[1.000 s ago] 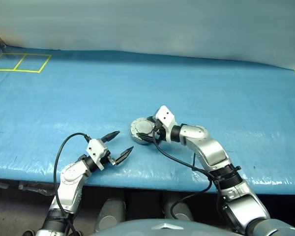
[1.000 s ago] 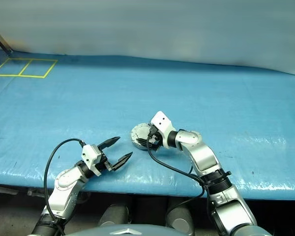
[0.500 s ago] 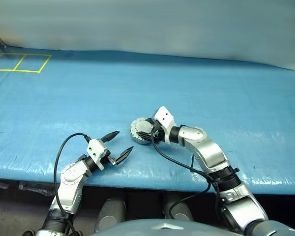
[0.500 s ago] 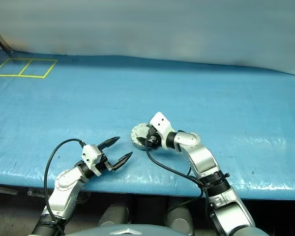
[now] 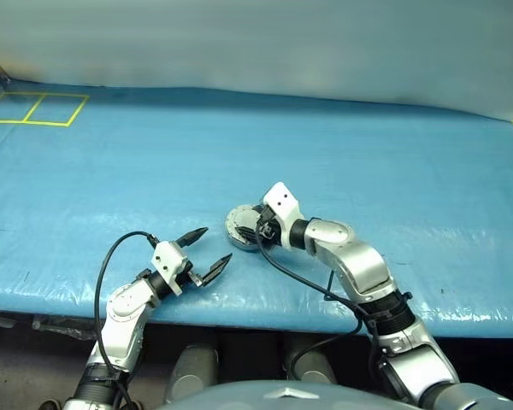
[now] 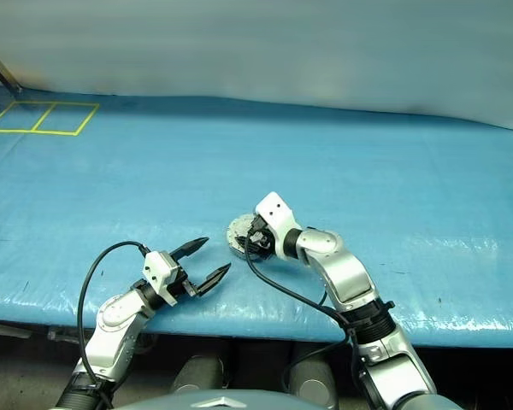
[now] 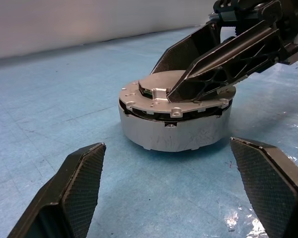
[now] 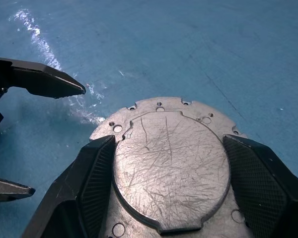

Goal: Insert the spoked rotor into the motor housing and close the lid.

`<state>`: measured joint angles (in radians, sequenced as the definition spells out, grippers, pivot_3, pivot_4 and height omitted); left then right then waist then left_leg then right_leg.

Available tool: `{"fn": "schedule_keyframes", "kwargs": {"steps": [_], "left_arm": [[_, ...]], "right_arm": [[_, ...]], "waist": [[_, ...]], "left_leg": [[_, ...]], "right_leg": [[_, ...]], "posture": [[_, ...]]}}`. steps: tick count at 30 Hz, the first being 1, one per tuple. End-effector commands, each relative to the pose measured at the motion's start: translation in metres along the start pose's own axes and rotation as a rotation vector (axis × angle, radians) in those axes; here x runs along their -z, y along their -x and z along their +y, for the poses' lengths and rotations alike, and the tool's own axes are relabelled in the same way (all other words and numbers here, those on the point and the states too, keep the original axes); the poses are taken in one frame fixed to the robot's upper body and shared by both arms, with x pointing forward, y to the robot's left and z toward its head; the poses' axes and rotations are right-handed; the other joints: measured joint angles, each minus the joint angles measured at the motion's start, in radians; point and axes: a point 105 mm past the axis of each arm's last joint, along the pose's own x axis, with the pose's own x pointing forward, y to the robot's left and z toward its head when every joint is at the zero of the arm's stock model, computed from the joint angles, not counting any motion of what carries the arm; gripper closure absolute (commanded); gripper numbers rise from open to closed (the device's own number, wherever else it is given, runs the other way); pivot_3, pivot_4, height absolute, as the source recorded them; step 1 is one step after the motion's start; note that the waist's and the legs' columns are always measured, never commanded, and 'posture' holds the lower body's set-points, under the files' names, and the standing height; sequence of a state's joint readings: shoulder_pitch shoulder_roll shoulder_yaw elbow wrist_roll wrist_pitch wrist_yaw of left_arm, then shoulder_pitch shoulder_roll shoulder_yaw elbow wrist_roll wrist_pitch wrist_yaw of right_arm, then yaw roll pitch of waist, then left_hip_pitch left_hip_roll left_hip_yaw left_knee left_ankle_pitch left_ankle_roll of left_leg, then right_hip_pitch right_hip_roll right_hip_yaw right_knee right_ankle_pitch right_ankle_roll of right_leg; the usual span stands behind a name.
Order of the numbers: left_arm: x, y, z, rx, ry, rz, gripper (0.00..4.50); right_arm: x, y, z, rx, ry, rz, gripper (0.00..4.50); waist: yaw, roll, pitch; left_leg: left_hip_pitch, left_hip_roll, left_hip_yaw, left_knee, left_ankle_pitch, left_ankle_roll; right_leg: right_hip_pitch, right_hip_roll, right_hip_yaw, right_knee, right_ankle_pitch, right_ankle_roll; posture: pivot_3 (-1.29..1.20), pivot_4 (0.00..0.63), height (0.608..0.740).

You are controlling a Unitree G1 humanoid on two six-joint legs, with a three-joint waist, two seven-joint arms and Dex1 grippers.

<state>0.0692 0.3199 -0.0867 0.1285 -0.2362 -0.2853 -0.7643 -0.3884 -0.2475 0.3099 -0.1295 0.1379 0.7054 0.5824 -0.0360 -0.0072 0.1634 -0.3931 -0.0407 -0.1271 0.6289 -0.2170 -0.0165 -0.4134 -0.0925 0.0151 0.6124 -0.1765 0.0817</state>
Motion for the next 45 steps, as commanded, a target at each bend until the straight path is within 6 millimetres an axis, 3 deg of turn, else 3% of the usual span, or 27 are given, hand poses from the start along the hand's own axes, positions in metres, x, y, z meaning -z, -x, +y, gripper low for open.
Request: {"fn": "schedule_keyframes", "kwargs": {"steps": [1, 12, 25, 32, 35, 45], "left_arm": [[-0.006, -0.001, -0.001, 0.006, -0.027, -0.015, 0.09], [-0.004, -0.001, 0.000, 0.006, -0.027, -0.011, 0.09], [-0.002, -0.001, 0.000, -0.004, -0.018, -0.008, 0.09], [-0.014, -0.010, 0.014, -0.081, 0.063, -0.064, 0.09], [-0.022, -0.017, 0.021, -0.105, 0.072, -0.101, 0.71], [-0.027, -0.050, 0.021, -0.061, 0.053, -0.065, 4.04]], "right_arm": [[-0.001, -0.001, 0.003, 0.010, 0.001, 0.005, 0.91], [-0.008, -0.003, 0.002, 0.058, 0.001, -0.013, 0.91], [0.015, -0.007, 0.001, 0.118, 0.041, 0.073, 0.91], [0.015, -0.007, -0.001, 0.122, 0.021, 0.067, 0.91], [0.015, -0.007, -0.002, 0.125, 0.018, 0.066, 0.94], [0.016, -0.004, -0.007, 0.152, 0.012, 0.062, 0.94]], "waist": [[0.000, 0.000, 0.000], [0.000, 0.000, 0.000], [0.000, 0.000, 0.000], [0.000, 0.000, -0.001], [0.000, 0.000, -0.001], [0.002, 0.000, -0.002]], "left_leg": [[0.000, 0.000, 0.000, 0.000, 0.000, 0.000], [0.000, 0.000, 0.000, 0.000, 0.000, 0.000], [0.000, 0.000, 0.000, 0.000, 0.000, 0.000], [0.001, 0.000, -0.001, 0.000, 0.000, 0.000], [0.001, 0.000, -0.001, 0.000, 0.000, 0.000], [0.001, 0.000, -0.001, 0.000, 0.001, 0.000]], "right_leg": [[0.000, 0.000, 0.000, 0.000, 0.000, 0.000], [0.000, 0.000, 0.000, 0.000, 0.000, 0.000], [0.001, 0.000, 0.000, 0.000, 0.000, 0.000], [0.001, 0.000, 0.000, 0.000, 0.000, 0.000], [0.001, 0.000, 0.000, 0.000, 0.000, 0.000], [0.002, 0.000, 0.000, 0.000, 0.000, 0.000]], "posture": [[0.00, 0.150, 0.740], [0.00, 0.150, 0.740], [0.00, 0.150, 0.740], [0.00, 0.150, 0.740], [0.00, 0.150, 0.740], [0.00, 0.150, 0.740]]}}
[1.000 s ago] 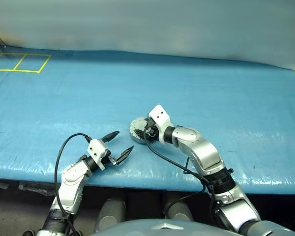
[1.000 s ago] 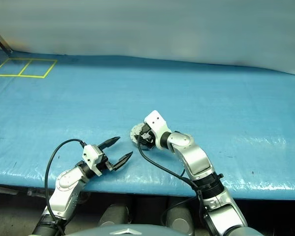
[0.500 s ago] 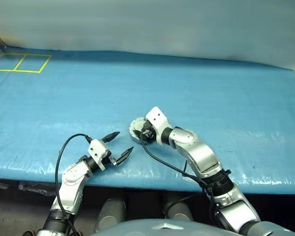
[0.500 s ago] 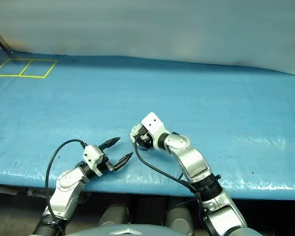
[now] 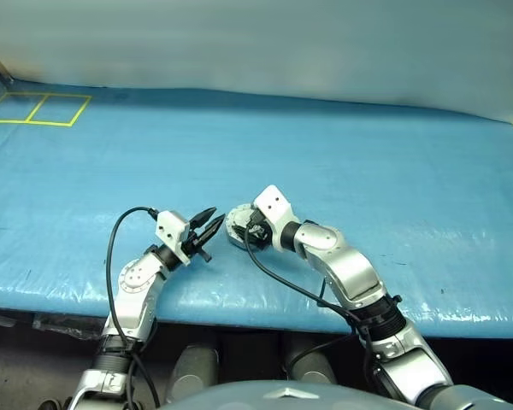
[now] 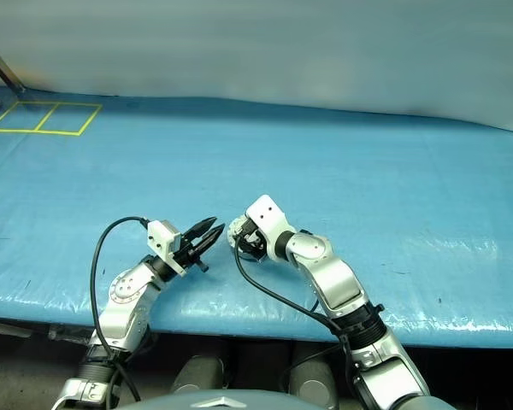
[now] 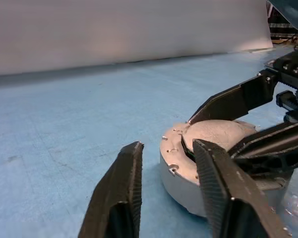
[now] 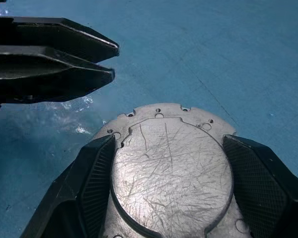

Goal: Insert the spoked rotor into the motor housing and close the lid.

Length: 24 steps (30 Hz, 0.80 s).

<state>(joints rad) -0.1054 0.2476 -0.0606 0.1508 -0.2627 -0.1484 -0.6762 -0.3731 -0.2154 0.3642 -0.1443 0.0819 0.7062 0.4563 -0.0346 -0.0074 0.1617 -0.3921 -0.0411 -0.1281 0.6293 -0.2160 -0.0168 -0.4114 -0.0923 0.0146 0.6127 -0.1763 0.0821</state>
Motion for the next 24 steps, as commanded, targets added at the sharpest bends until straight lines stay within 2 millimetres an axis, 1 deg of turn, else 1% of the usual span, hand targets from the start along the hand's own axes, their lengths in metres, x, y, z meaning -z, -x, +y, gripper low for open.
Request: {"fn": "schedule_keyframes", "kwargs": {"steps": [1, 2, 4, 9, 12, 16, 20, 24], "left_arm": [[0.002, -0.013, -0.007, 0.026, -0.002, 0.018, 4.36], [0.003, -0.015, -0.008, 0.030, -0.004, 0.028, 4.44], [0.006, -0.017, -0.009, 0.039, -0.008, 0.049, 4.44], [0.024, -0.014, -0.009, 0.031, -0.059, 0.175, 4.44], [0.024, -0.011, -0.011, 0.030, -0.038, 0.173, 4.44], [0.029, -0.006, -0.015, 0.044, -0.032, 0.202, 4.44], [0.026, -0.006, -0.017, 0.048, -0.023, 0.185, 4.44], [0.020, -0.009, -0.021, 0.054, 0.017, 0.143, 4.44]], "right_arm": [[0.014, 0.003, -0.010, 0.057, -0.027, 0.047, 0.94], [0.014, 0.003, -0.010, 0.059, -0.029, 0.046, 0.94], [0.014, 0.004, -0.010, 0.063, -0.031, 0.045, 0.94], [0.015, 0.004, -0.011, 0.071, -0.038, 0.042, 0.94], [0.015, 0.005, -0.012, 0.075, -0.041, 0.042, 0.94], [0.015, 0.004, -0.011, 0.071, -0.042, 0.041, 0.94], [0.013, 0.004, -0.010, 0.063, -0.044, 0.033, 0.94], [0.006, 0.007, -0.009, 0.029, -0.058, 0.000, 0.94]], "waist": [[0.000, 0.000, 0.000], [0.000, 0.000, 0.000], [0.000, 0.000, 0.000], [0.005, 0.000, -0.002], [0.006, 0.001, -0.004], [0.009, 0.001, -0.004], [0.011, 0.001, -0.005], [0.012, 0.001, -0.005]], "left_leg": [[0.000, 0.000, 0.000, 0.000, 0.000, 0.000], [0.000, 0.000, 0.000, 0.000, 0.000, 0.000], [0.000, 0.000, 0.000, 0.000, 0.000, 0.000], [0.000, 0.000, -0.001, 0.000, 0.000, 0.000], [0.000, 0.000, -0.001, 0.000, 0.000, 0.000], [0.000, 0.000, -0.001, 0.000, 0.000, 0.000], [0.000, 0.000, -0.001, 0.000, 0.000, 0.000], [0.000, 0.000, -0.001, 0.000, 0.000, 0.000]], "right_leg": [[0.000, 0.000, 0.000, 0.000, 0.000, 0.000], [0.000, 0.000, 0.000, 0.000, 0.000, 0.000], [0.000, 0.000, 0.000, 0.000, 0.000, 0.000], [0.000, 0.000, 0.000, 0.000, 0.000, 0.000], [0.001, 0.000, 0.000, 0.000, 0.000, 0.000], [0.001, 0.000, 0.000, 0.000, 0.000, 0.000], [0.001, 0.000, 0.000, 0.000, 0.000, 0.000], [0.001, 0.000, 0.000, 0.000, 0.000, 0.000]], "posture": [[0.00, 0.150, 0.740], [0.00, 0.150, 0.740], [0.00, 0.150, 0.740], [0.00, 0.150, 0.740], [0.00, 0.150, 0.740], [0.00, 0.150, 0.740], [0.00, 0.150, 0.740], [0.00, 0.150, 0.740]]}}
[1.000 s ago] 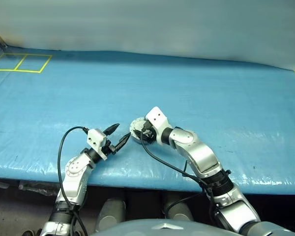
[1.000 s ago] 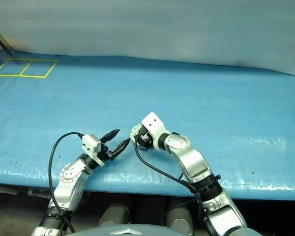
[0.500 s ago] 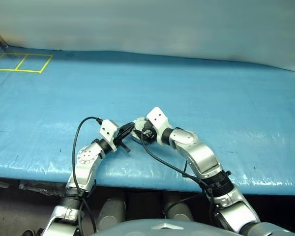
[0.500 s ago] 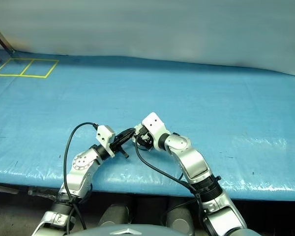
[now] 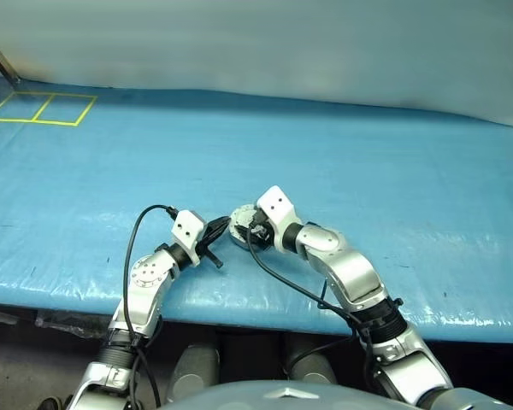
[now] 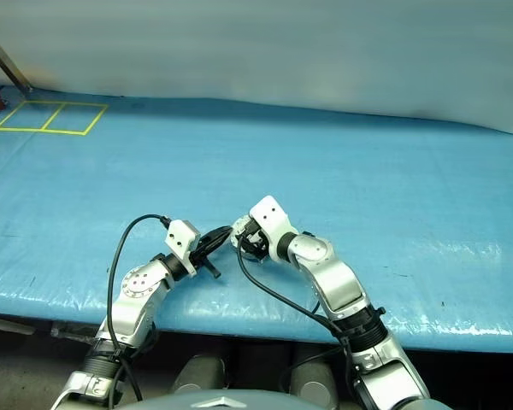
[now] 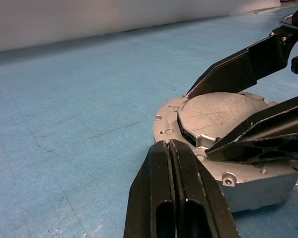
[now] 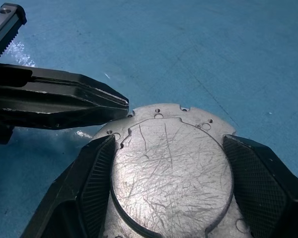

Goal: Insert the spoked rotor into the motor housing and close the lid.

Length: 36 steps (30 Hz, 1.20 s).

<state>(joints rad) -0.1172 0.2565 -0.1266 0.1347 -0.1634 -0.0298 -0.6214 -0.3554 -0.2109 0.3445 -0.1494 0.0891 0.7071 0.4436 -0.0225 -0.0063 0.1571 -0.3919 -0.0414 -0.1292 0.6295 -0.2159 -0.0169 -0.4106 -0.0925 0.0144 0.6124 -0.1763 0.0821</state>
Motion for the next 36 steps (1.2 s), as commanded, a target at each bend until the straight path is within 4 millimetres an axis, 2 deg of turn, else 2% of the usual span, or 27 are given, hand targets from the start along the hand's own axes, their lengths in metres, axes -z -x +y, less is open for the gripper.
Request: {"fn": "schedule_keyframes", "kwargs": {"steps": [1, 5, 10, 15, 19, 26, 32, 36], "left_arm": [[-0.001, -0.002, -0.011, 0.032, 0.051, -0.021, 4.44], [-0.002, -0.004, -0.013, 0.047, 0.027, -0.013, 4.50], [-0.001, -0.005, -0.016, 0.061, 0.023, -0.013, 4.50], [0.000, -0.006, -0.019, 0.071, 0.027, -0.012, 4.50], [0.001, -0.006, -0.020, 0.073, 0.026, -0.012, 4.50], [0.003, -0.006, -0.021, 0.069, 0.022, -0.011, 4.50], [0.005, -0.005, -0.022, 0.072, 0.012, -0.003, 4.50], [0.006, -0.003, -0.021, 0.069, 0.006, 0.001, 4.50]], "right_arm": [[0.002, 0.005, -0.006, -0.002, -0.029, -0.001, 0.94], [-0.008, 0.011, -0.004, -0.027, -0.013, -0.047, 0.02], [-0.034, 0.029, 0.000, -0.086, -0.066, -0.184, 0.02], [-0.045, 0.045, -0.011, -0.064, -0.211, -0.260, 0.02], [-0.020, 0.054, -0.026, -0.022, -0.443, -0.205, 0.02], [0.020, 0.061, -0.028, -0.055, -0.815, -0.146, 0.02], [0.042, 0.052, -0.015, -0.127, -1.065, -0.119, 0.02], [0.043, 0.047, -0.006, -0.177, -1.162, -0.135, 0.02]], "waist": [[0.001, 0.000, 0.000], [0.006, 0.000, 0.000], [0.008, 0.000, 0.000], [0.010, 0.000, 0.001], [0.012, 0.000, 0.001], [0.011, 0.001, 0.001], [0.011, 0.001, 0.001], [0.009, 0.001, 0.001]], "left_leg": [[0.000, 0.000, 0.000, 0.000, 0.000, 0.000], [-0.001, 0.000, 0.000, 0.000, 0.000, 0.000], [-0.003, 0.000, -0.001, 0.000, 0.000, 0.000], [-0.003, 0.000, -0.001, 0.000, 0.000, 0.000], [-0.003, 0.000, -0.001, -0.001, 0.000, 0.000], [-0.003, 0.000, -0.001, -0.001, 0.000, 0.000], [-0.003, 0.000, -0.001, -0.001, 0.000, 0.000], [-0.003, 0.000, -0.001, -0.002, 0.000, 0.000]], "right_leg": [[0.000, 0.000, 0.000, 0.000, 0.000, 0.000], [-0.001, 0.000, 0.000, -0.001, 0.000, 0.000], [-0.002, 0.000, 0.000, -0.002, 0.000, 0.000], [-0.001, 0.000, -0.001, -0.002, 0.000, 0.000], [-0.002, 0.000, -0.001, -0.002, 0.000, 0.000], [-0.002, 0.000, -0.001, -0.002, 0.000, 0.000], [-0.002, 0.000, -0.001, -0.002, 0.000, 0.000], [-0.002, 0.000, -0.001, -0.002, 0.000, 0.000]], "posture": [[0.00, 0.150, 0.740], [0.00, 0.150, 0.740], [0.00, 0.150, 0.740], [0.00, 0.150, 0.740], [0.00, 0.150, 0.740], [0.00, 0.150, 0.740], [0.00, 0.150, 0.740], [0.00, 0.150, 0.740]]}}
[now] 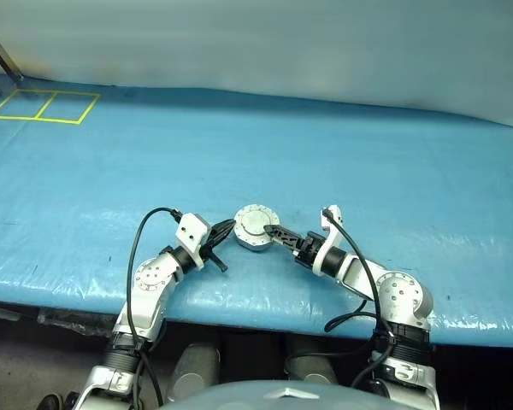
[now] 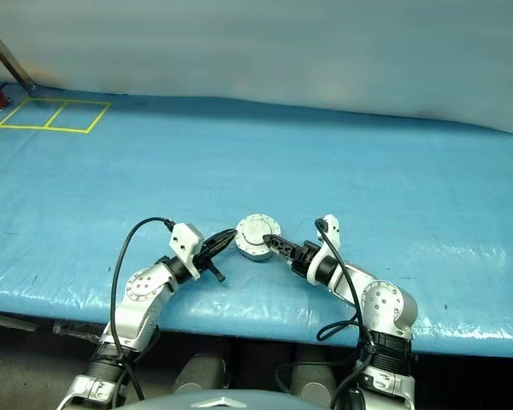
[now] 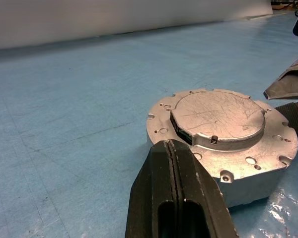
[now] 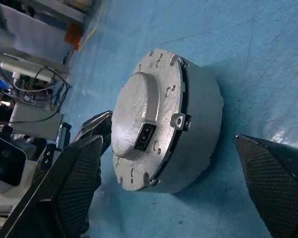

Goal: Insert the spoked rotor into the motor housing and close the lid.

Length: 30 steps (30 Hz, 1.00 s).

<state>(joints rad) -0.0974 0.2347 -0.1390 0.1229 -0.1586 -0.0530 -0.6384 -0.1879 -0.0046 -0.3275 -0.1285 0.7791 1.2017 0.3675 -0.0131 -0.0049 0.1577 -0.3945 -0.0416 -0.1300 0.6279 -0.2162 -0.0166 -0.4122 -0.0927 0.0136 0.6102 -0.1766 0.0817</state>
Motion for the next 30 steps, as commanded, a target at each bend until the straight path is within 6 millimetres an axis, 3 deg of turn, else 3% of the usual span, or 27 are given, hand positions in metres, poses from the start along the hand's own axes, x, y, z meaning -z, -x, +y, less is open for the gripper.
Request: {"fn": "schedule_keyframes", "kwargs": {"steps": [1, 3, 5, 11, 20, 25, 30], "left_arm": [[0.007, -0.002, -0.010, 0.038, 0.000, 0.026, 4.50], [0.007, -0.001, -0.010, 0.037, -0.002, 0.028, 4.50], [0.008, -0.001, -0.010, 0.036, -0.005, 0.031, 4.50], [0.012, 0.000, -0.009, 0.028, -0.011, 0.043, 4.50], [0.015, 0.000, -0.012, 0.037, -0.014, 0.050, 4.50], [0.015, 0.001, -0.011, 0.032, -0.019, 0.048, 4.50], [0.014, 0.002, -0.008, 0.007, -0.005, 0.036, 4.50]], "right_arm": [[0.009, -0.005, 0.004, -0.051, -0.088, 0.016, 0.02], [0.009, -0.007, 0.007, -0.072, -0.117, 0.005, 0.02], [0.006, -0.008, 0.010, -0.095, -0.144, -0.014, 0.41], [-0.001, -0.008, 0.015, -0.141, -0.191, -0.052, 2.24], [0.000, -0.007, 0.013, -0.128, -0.202, -0.045, 2.24], [0.005, -0.009, 0.002, -0.046, -0.191, -0.028, 3.36], [0.004, -0.009, 0.001, -0.039, -0.183, -0.033, 3.38]], "waist": [[-0.001, 0.000, 0.000], [-0.002, 0.000, 0.000], [-0.002, 0.000, 0.000], [-0.003, 0.001, 0.000], [-0.006, 0.002, 0.000], [-0.009, 0.002, 0.000], [-0.011, 0.003, 0.000]], "left_leg": [[0.000, 0.000, 0.000, 0.000, 0.000, 0.000], [0.000, 0.000, 0.000, 0.000, 0.000, 0.000], [0.000, 0.000, 0.000, 0.000, 0.000, 0.000], [-0.001, 0.000, 0.000, 0.000, 0.000, 0.000], [0.000, 0.000, 0.000, 0.000, 0.000, 0.000], [0.000, 0.000, 0.000, 0.000, 0.000, 0.000], [0.000, 0.000, 0.000, 0.000, 0.000, 0.000]], "right_leg": [[0.000, 0.000, 0.000, 0.000, 0.000, 0.000], [0.000, 0.000, 0.000, 0.000, 0.000, 0.000], [0.000, 0.000, 0.000, 0.000, 0.000, 0.000], [-0.001, 0.000, 0.000, 0.000, 0.000, 0.000], [-0.001, 0.000, 0.000, 0.000, 0.000, 0.000], [0.000, 0.000, 0.000, 0.000, 0.000, 0.000], [0.000, 0.000, 0.000, 0.000, 0.000, 0.000]], "posture": [[0.00, 0.150, 0.740], [0.00, 0.150, 0.740], [0.00, 0.150, 0.740], [0.00, 0.150, 0.740], [0.00, 0.150, 0.740], [0.00, 0.150, 0.740], [0.00, 0.150, 0.740]]}}
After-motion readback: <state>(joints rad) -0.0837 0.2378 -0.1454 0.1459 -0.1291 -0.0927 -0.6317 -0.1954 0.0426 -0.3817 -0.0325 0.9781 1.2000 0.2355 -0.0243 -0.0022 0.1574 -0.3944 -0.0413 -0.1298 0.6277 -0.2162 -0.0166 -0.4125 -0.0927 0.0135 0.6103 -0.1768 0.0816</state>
